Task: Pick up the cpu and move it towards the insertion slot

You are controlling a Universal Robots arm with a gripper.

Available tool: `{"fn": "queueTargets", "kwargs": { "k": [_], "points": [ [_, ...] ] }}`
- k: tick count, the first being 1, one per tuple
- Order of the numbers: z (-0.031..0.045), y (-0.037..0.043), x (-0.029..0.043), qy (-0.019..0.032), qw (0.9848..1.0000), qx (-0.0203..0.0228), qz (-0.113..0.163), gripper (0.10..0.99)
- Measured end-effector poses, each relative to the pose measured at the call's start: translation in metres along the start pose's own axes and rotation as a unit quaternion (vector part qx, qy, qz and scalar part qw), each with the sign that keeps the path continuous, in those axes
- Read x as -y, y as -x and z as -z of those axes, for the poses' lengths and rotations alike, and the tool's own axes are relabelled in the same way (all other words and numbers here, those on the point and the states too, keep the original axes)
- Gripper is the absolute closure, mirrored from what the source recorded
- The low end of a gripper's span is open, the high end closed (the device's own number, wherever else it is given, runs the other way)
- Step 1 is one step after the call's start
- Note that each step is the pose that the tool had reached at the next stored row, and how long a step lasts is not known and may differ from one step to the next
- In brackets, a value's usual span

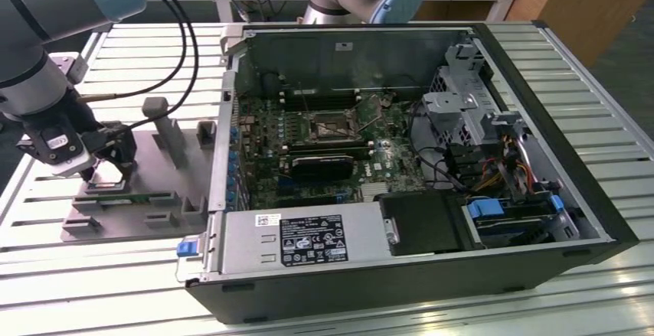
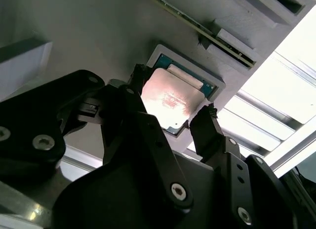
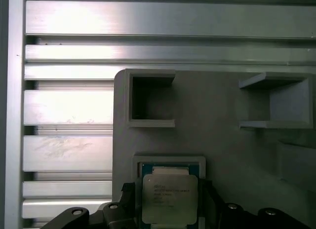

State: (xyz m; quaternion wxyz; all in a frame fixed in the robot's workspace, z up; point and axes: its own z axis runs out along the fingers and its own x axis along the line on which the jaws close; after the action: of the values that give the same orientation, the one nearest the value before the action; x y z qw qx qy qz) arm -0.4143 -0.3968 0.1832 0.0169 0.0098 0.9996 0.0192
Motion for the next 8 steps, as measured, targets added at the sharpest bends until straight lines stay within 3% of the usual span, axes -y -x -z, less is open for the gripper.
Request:
{"fn": "queueTargets", "kwargs": {
  "k": [2,4,8],
  "points": [
    [-0.0001,0.0,0.0,0.0001,1.0,0.0001,0.0,0.439],
    [0.0,0.0,-0.0001,0.0,1.0,0.0,0.0,0.518],
    [-0.0001,0.0,-0.0001,0.0,1.0,0.0,0.0,0.549]
  ]
}}
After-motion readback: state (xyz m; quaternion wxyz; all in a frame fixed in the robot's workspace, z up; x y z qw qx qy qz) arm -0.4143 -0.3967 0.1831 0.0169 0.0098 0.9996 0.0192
